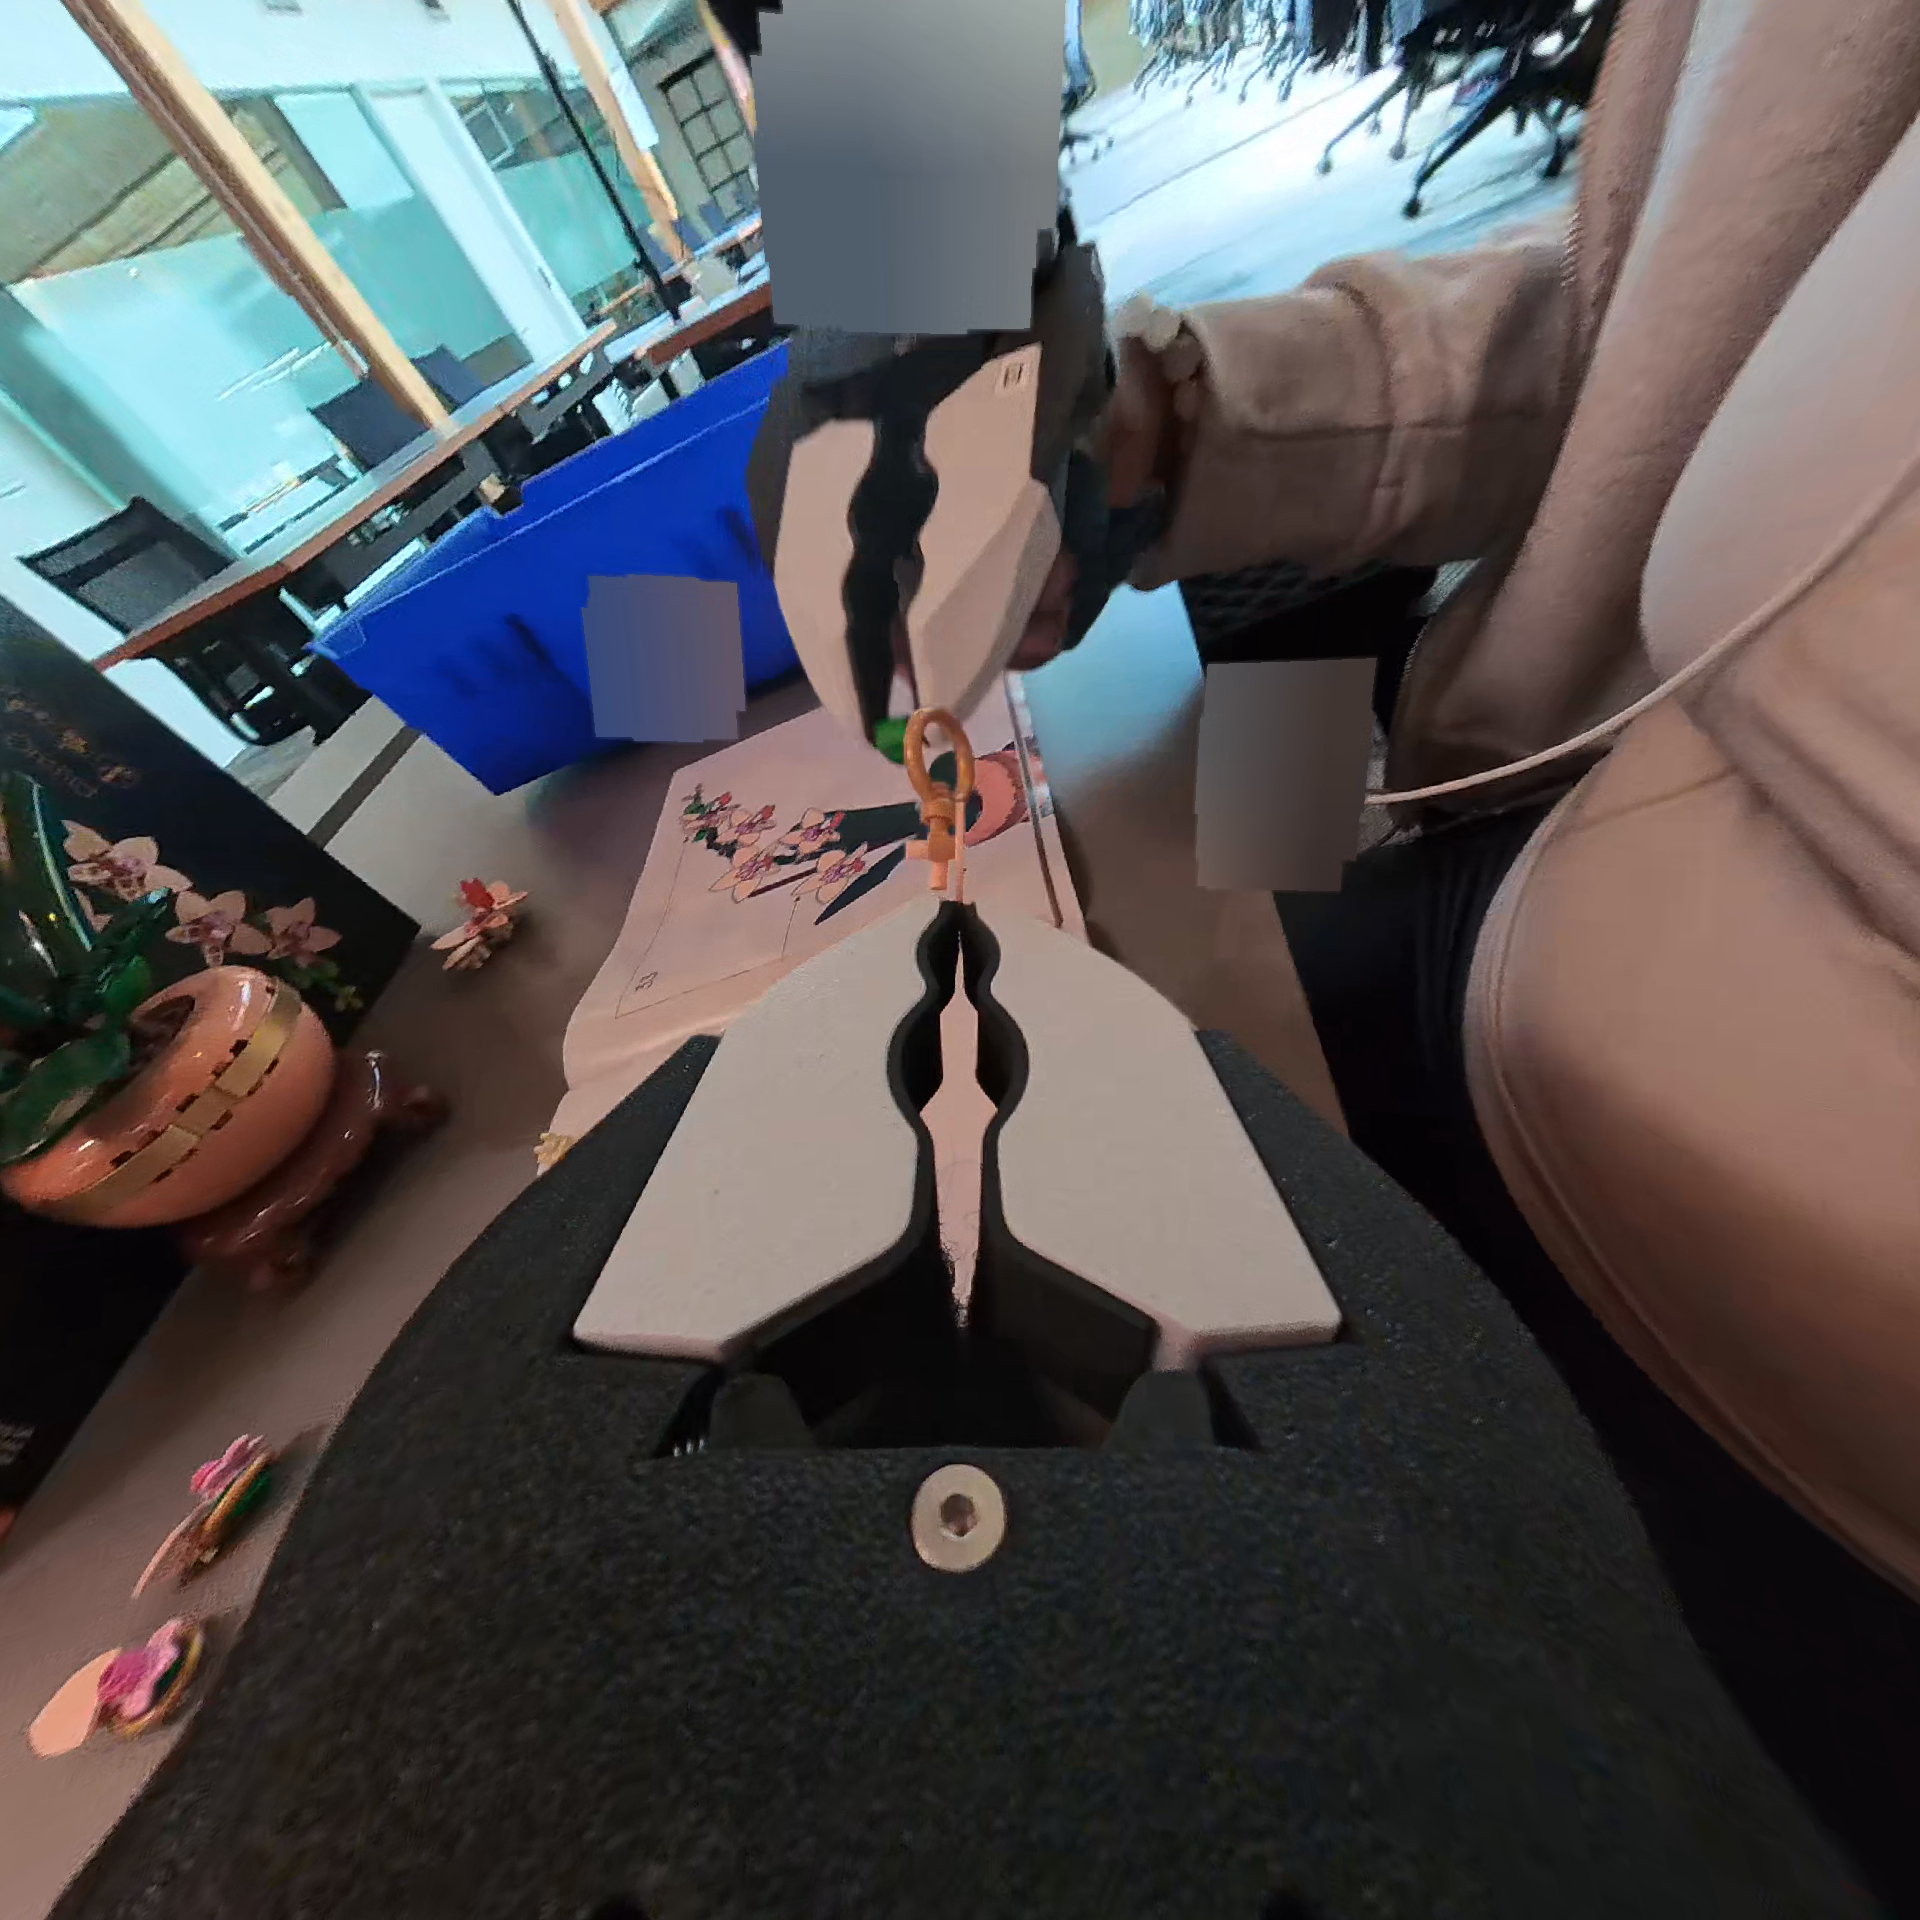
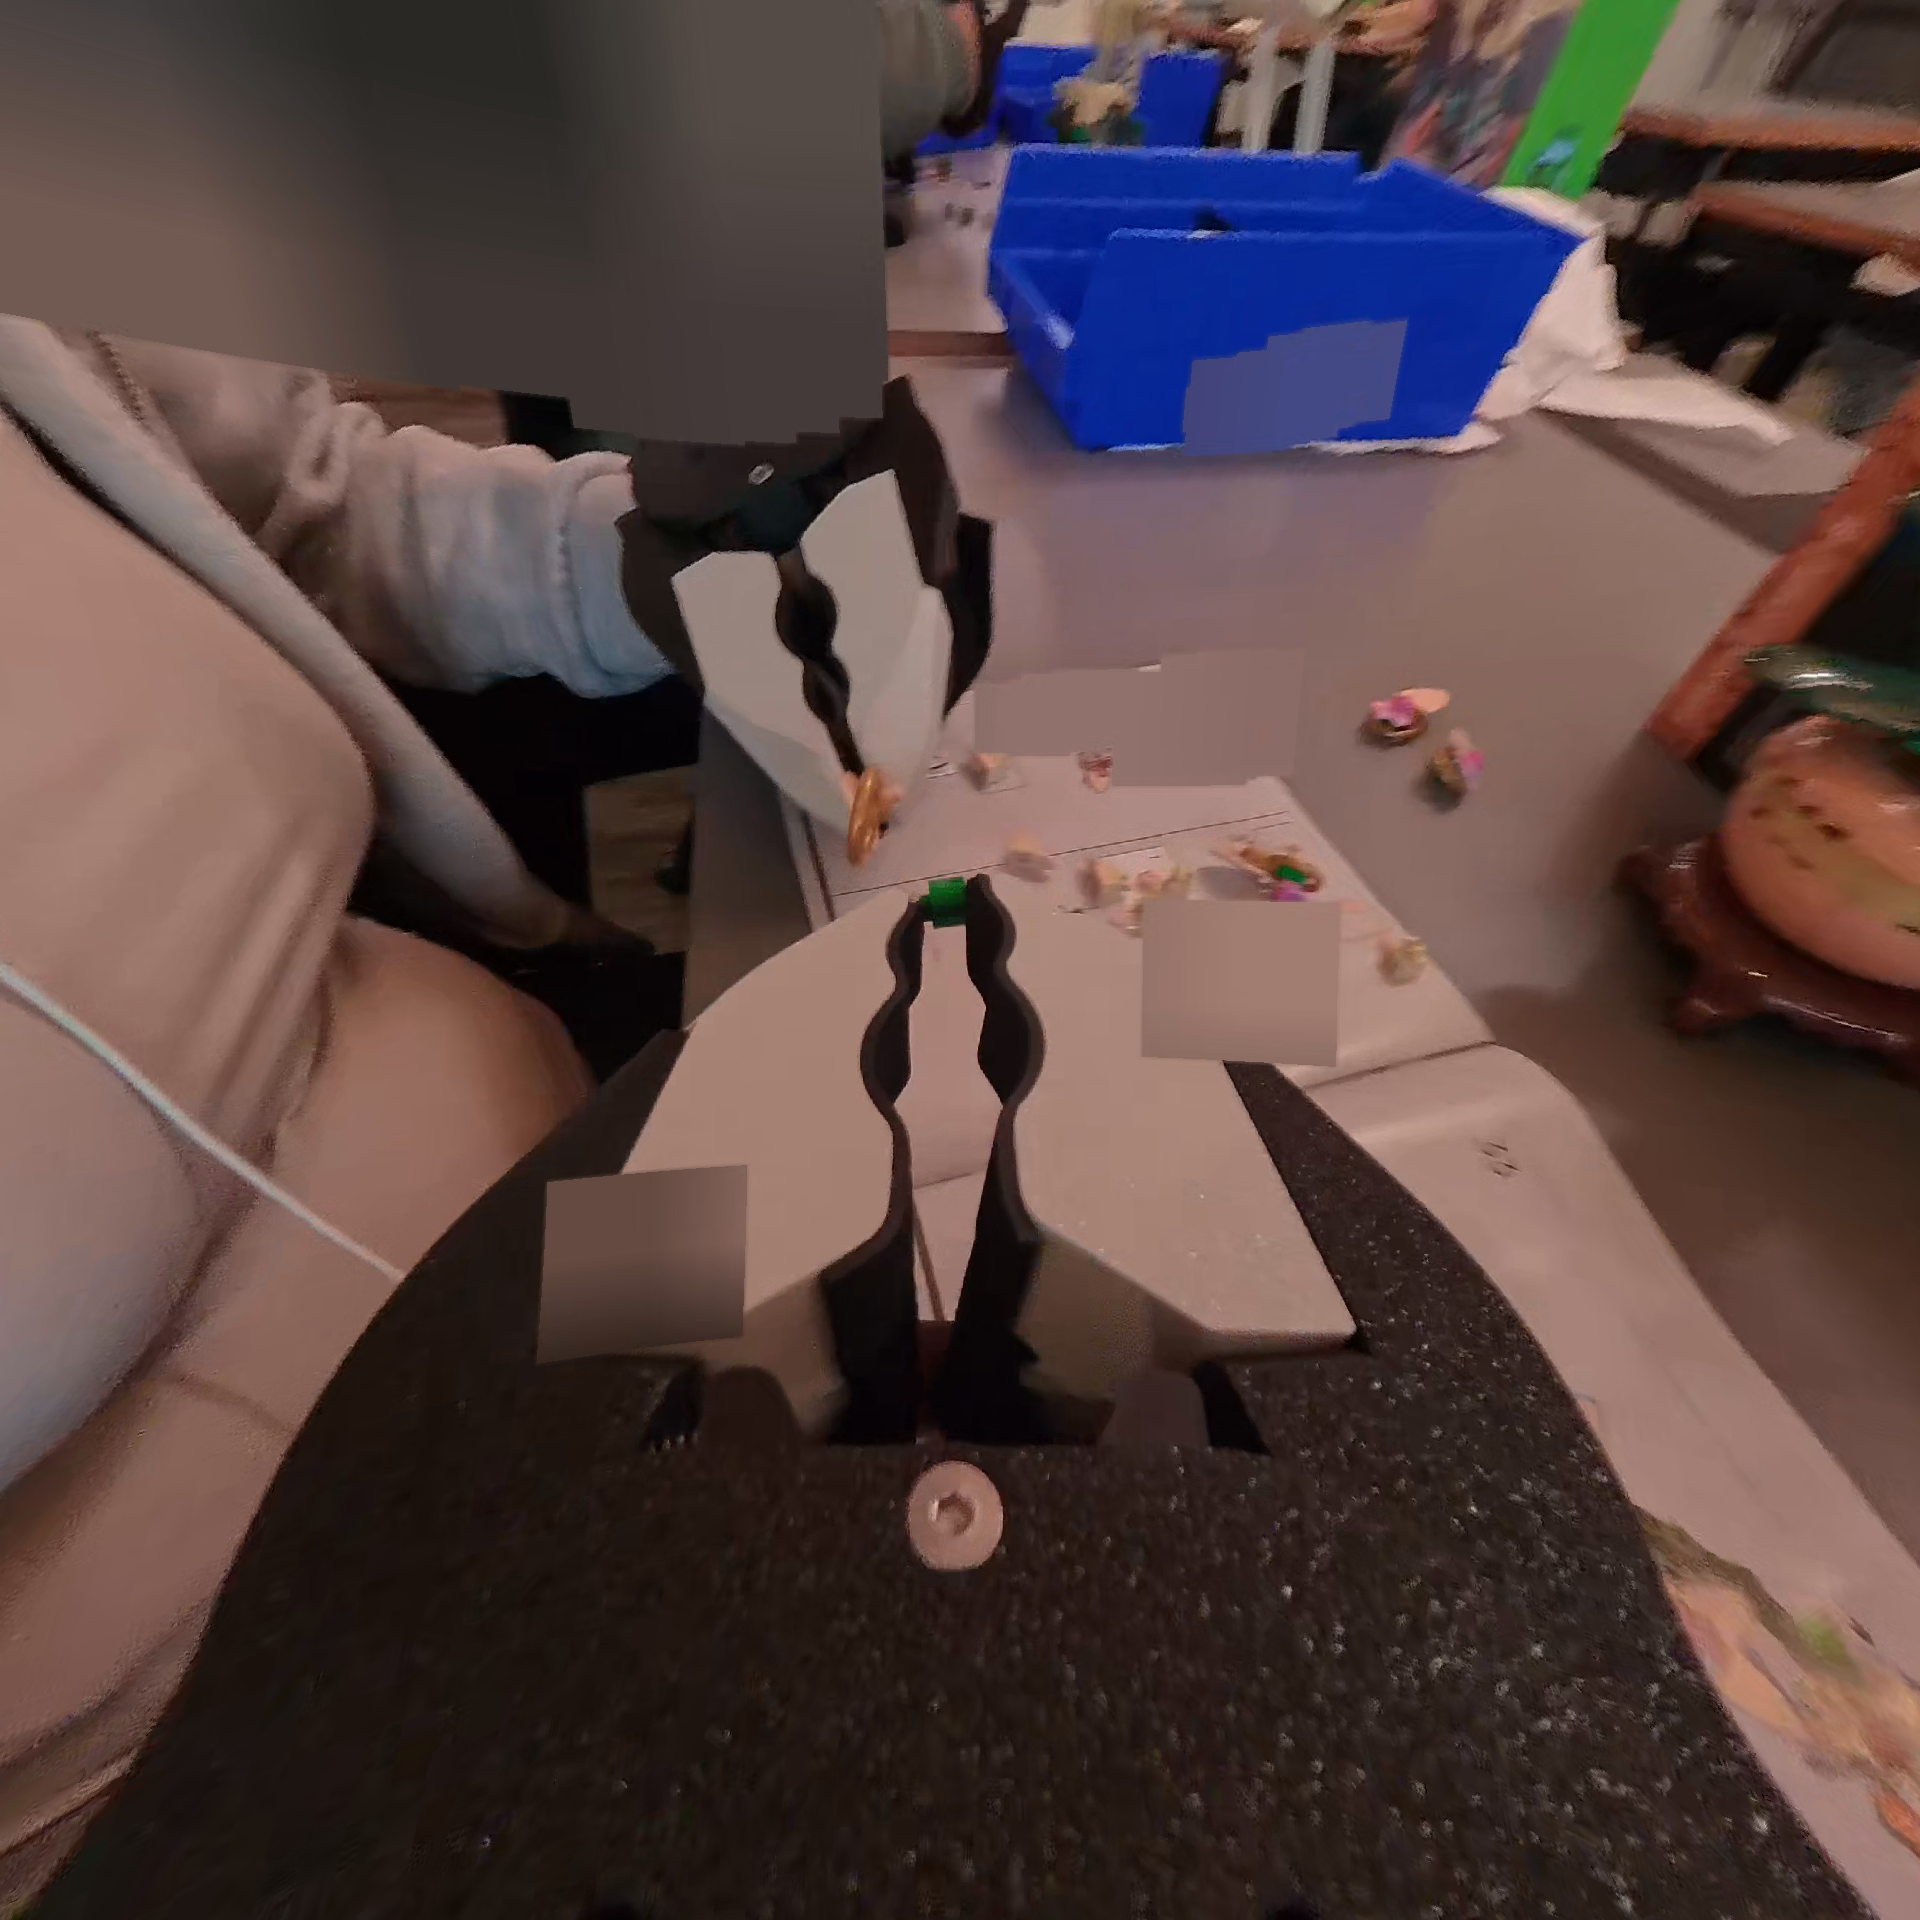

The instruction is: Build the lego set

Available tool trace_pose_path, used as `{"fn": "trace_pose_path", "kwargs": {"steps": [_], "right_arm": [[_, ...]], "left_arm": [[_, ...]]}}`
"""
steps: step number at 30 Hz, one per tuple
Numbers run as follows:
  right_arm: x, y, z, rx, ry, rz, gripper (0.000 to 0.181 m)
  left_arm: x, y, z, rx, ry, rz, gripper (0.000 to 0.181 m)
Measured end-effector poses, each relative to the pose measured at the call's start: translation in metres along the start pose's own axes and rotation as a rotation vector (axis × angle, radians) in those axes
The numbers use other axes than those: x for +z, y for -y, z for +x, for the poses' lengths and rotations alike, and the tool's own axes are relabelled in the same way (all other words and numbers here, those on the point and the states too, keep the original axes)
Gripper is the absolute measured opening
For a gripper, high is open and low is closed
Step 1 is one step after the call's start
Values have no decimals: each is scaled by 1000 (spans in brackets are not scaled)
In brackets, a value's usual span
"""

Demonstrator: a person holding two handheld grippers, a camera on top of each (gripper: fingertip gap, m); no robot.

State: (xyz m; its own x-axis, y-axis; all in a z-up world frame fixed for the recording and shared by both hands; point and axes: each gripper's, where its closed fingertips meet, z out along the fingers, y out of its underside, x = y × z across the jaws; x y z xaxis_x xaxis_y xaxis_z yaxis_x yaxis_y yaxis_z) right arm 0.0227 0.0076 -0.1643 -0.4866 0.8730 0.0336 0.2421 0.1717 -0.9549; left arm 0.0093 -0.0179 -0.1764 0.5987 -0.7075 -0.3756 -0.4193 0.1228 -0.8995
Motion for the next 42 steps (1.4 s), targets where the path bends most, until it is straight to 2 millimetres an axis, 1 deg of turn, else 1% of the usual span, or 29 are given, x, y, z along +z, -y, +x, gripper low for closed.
{"fn": "trace_pose_path", "kwargs": {"steps": [2, 5, 8, 10, 12, 14, 16, 18, 20, 26, 30, 32, 34, 35, 36, 37, 39, 41, 42], "right_arm": [[6, 0, -6, 20, 61, 9, 8], [9, 9, -14, 117, 178, 78, 8], [7, 13, -10, 211, 205, 104, 8], [2, 17, -7, 255, 174, 121, 8], [-1, 21, -9, 269, 142, 137, 8], [4, 18, -8, 255, 43, 105, 8], [11, 10, 1, 184, -108, 40, 8], [14, 8, 11, 111, -236, 21, 8], [16, 7, 17, 81, -305, 15, 8], [17, -5, 25, 30, -412, -70, 8], [24, -11, 21, 41, -380, -85, 8], [26, -12, 19, 86, -342, -76, 8], [27, -12, 13, 165, -260, -51, 8], [29, -15, 8, 220, -199, -61, 8], [30, -20, 4, 273, -140, -89, 8], [31, -25, 2, 311, -100, -118, 8], [33, -33, -2, 360, -37, -176, 8], [36, -38, -3, 387, -3, -227, 8], [38, -39, -2, 390, 1, -242, 8]], "left_arm": [[-4, 4, 0, -10, -10, 39, 0], [-7, 7, 0, -26, -22, 66, 0], [-6, 5, -5, -42, 10, 49, 0], [-5, -2, -13, -55, 69, 0, 0], [-4, -10, -23, -63, 151, -62, 1], [-3, -16, -31, -82, 224, -114, 1], [0, -18, -34, -84, 272, -146, 1], [3, -18, -32, -71, 289, -168, 1], [4, -20, -31, -66, 306, -192, 1], [6, -29, -30, -38, 329, -269, 1], [5, -37, -29, -63, 332, -347, 0], [2, -49, -22, -155, 282, -441, 1], [1, -57, -3, -376, 142, -485, 1], [1, -57, 8, -503, 57, -473, 0], [-1, -57, 13, -611, 1, -457, 0], [-3, -58, 13, -694, -23, -448, 0], [-6, -58, 13, -798, -73, -428, 0], [-7, -62, 15, -861, -106, -447, 5], [-7, -61, 16, -881, -127, -441, 9]]}}
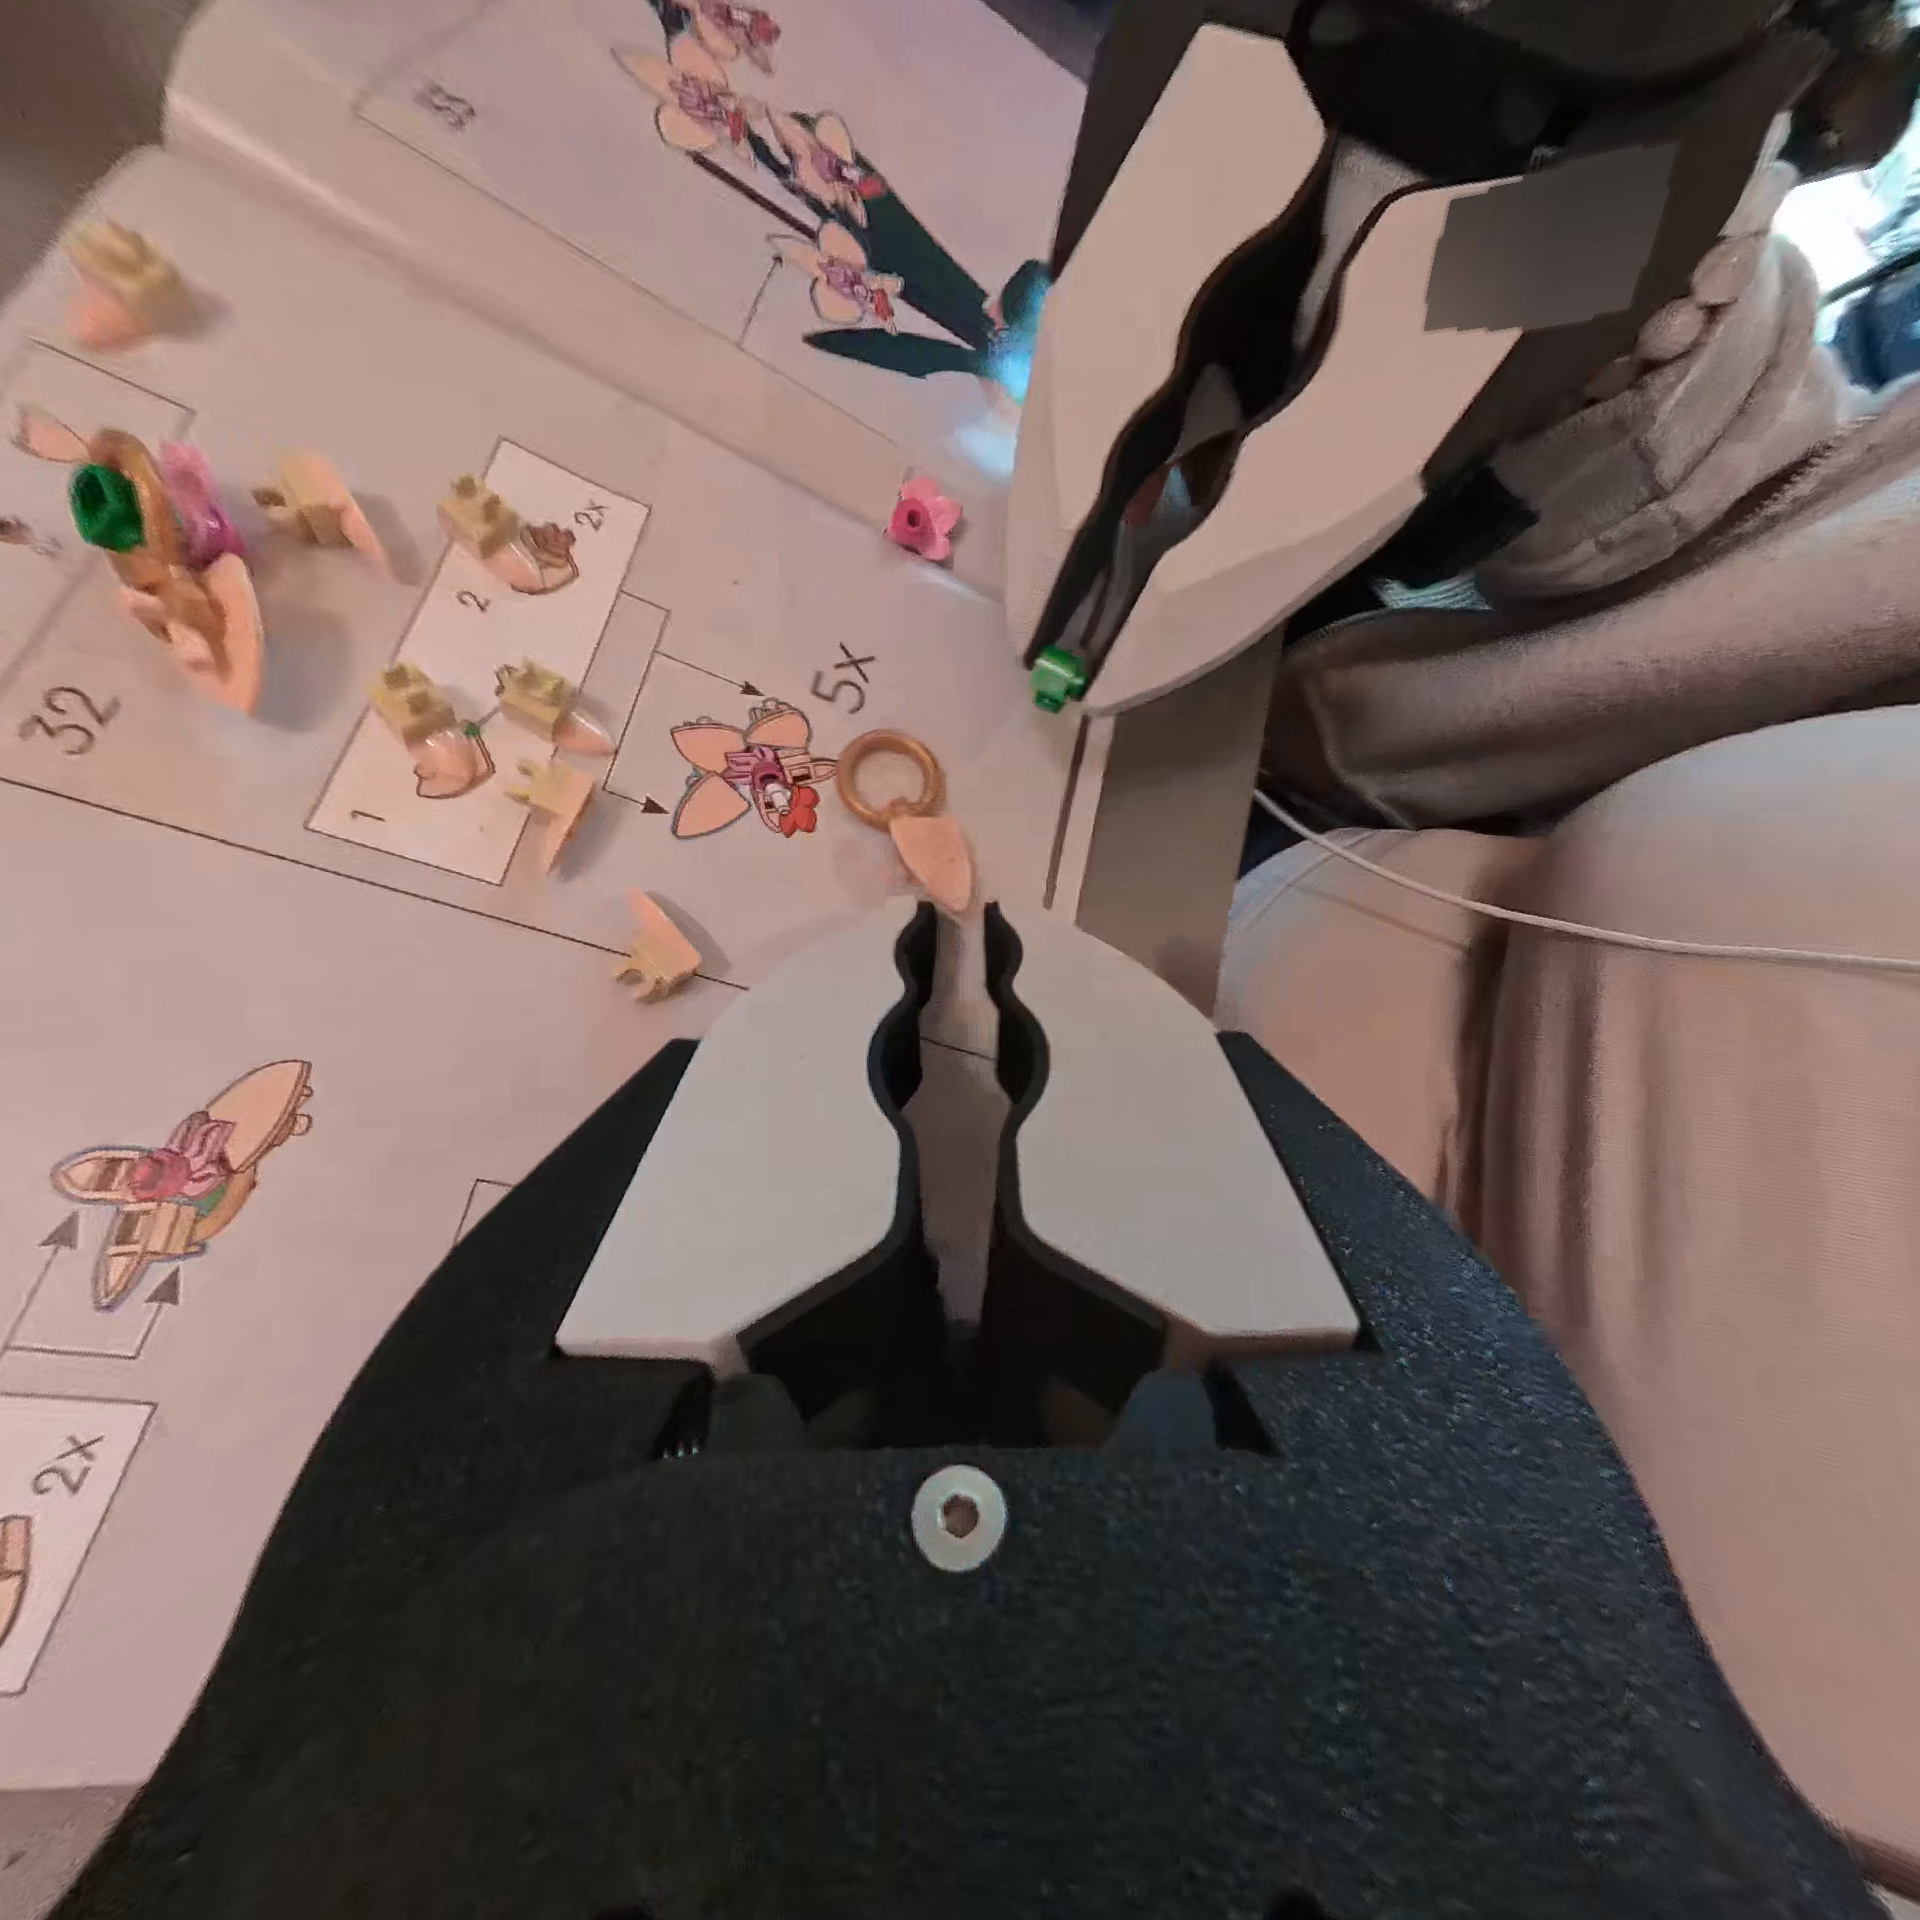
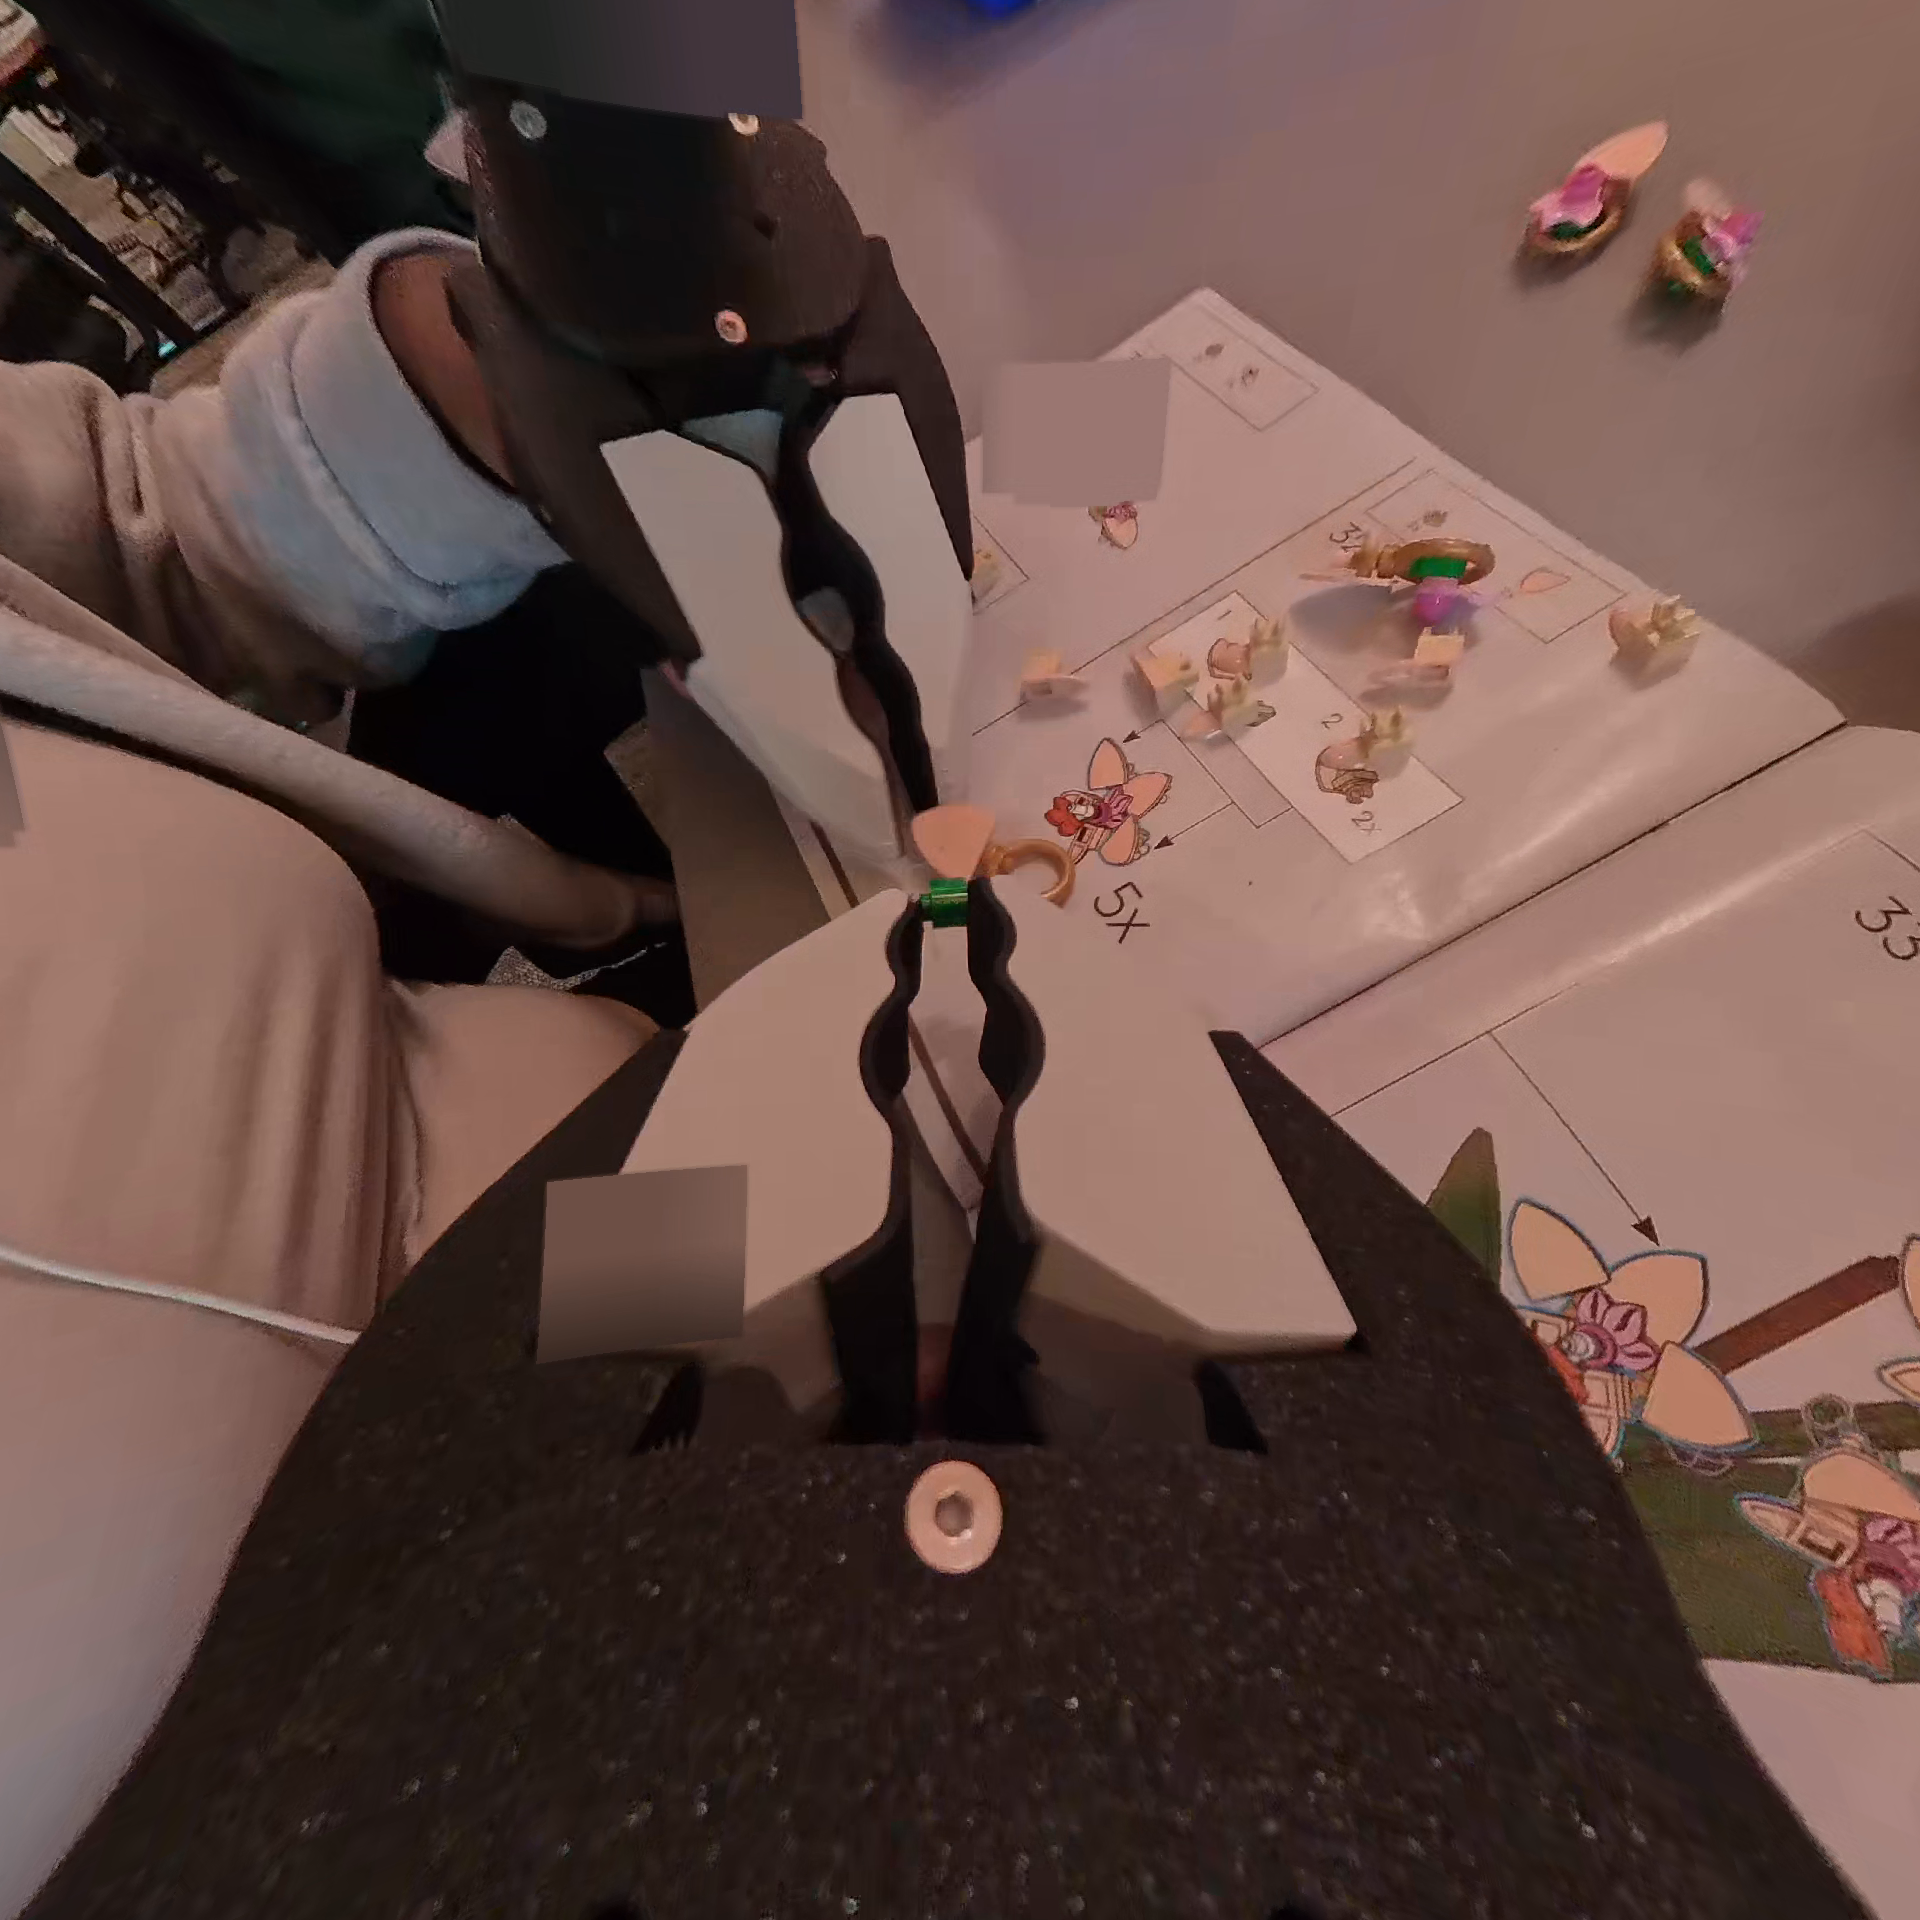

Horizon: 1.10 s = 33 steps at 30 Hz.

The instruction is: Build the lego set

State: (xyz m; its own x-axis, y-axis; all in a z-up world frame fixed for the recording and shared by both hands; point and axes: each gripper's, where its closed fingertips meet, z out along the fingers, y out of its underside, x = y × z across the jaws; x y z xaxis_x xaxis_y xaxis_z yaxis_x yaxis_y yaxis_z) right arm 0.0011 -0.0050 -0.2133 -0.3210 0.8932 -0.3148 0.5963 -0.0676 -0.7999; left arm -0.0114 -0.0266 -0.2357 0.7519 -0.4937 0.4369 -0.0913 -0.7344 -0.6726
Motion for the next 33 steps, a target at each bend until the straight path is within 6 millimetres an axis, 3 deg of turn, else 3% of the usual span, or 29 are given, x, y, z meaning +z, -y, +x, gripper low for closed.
{"fn": "trace_pose_path", "kwargs": {"steps": [6, 10, 12, 15, 20, 33], "right_arm": [[11, 6, 4, 4, 35, -49, 8], [15, 0, 13, 23, 28, -103, 8], [17, -2, 15, 38, 32, -128, 8], [19, -2, 15, 48, 43, -155, 8], [21, -4, 17, 55, 34, -197, 16], [16, -9, 20, -37, -2, -252, 26]], "left_arm": [[-2, 2, 5, -29, -42, -7, 27], [-6, 8, -15, 183, 218, 32, 45], [-8, 8, -24, 378, 373, 13, 43], [-7, 14, -17, 554, 442, 34, 36], [-13, 22, -9, 565, 426, 109, 26], [-3, 15, -11, 615, 415, 79, 12]]}}
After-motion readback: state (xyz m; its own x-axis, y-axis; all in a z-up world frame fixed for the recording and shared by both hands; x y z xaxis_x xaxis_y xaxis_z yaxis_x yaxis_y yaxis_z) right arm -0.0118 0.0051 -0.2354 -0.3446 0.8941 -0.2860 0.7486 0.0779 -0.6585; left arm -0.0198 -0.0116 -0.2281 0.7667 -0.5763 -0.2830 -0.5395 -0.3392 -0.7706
